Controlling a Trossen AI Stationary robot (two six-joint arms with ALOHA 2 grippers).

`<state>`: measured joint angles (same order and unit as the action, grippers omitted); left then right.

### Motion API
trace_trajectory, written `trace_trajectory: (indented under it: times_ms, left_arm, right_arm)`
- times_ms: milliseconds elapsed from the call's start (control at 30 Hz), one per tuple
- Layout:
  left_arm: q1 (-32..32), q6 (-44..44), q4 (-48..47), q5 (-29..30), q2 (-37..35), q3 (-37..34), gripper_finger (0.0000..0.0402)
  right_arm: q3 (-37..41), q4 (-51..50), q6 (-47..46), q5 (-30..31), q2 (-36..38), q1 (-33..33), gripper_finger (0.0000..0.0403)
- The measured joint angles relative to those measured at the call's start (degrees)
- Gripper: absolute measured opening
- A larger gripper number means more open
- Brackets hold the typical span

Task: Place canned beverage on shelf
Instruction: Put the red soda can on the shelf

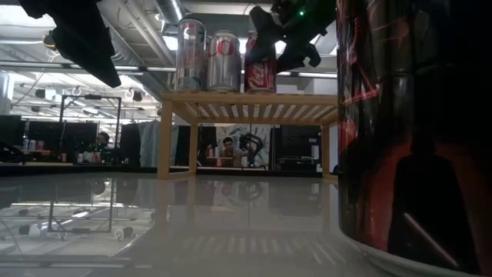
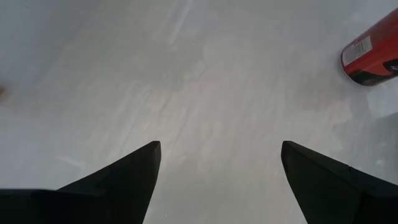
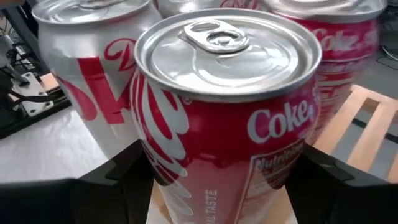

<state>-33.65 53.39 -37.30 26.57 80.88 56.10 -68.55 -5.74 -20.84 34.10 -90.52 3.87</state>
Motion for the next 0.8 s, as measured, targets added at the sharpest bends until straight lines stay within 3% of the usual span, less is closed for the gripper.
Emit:
trace_trajectory:
  times_ms: [267,567,800]
  left_arm:
    - [0.0,0.0,0.0,-0.3,0.0,0.0,0.0322]
    - [0.0,0.0,0.0,-0.4,0.0,0.0,0.0322]
    - [0.0,0.0,0.0,-0.3,0.0,0.0,0.0322]
  right_arm:
    - [-0.1,0.9,0.3,-0.1,-0.7,-0.1,0.0265]
    - [-0.1,2.1,2.9,0.3,-0.7,-0.1,0.0370]
    - [-0.1,2.2,3.2,0.1,0.2,-0.1,0.0389]
